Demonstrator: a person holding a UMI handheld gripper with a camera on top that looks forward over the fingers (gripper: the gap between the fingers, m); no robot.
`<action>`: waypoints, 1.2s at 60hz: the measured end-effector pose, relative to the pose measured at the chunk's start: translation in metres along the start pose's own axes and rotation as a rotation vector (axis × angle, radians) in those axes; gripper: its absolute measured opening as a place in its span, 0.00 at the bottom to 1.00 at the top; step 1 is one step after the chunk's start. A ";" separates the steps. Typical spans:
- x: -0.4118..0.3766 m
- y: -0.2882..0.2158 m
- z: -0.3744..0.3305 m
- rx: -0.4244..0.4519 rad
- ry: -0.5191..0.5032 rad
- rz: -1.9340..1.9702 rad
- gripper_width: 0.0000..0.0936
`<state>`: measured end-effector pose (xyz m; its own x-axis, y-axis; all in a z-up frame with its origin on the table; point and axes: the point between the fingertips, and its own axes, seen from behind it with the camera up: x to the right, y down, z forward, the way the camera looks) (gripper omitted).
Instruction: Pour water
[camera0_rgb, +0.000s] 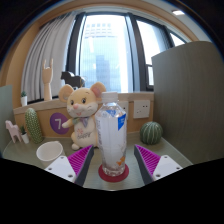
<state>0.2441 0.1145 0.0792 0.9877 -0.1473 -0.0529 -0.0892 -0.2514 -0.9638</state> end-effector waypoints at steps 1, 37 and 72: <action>-0.001 0.002 -0.005 -0.003 -0.004 -0.003 0.88; -0.113 0.110 -0.255 -0.136 -0.117 -0.030 0.90; -0.129 0.050 -0.353 -0.045 -0.155 -0.049 0.90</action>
<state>0.0664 -0.2172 0.1298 0.9987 0.0150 -0.0492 -0.0424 -0.2979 -0.9536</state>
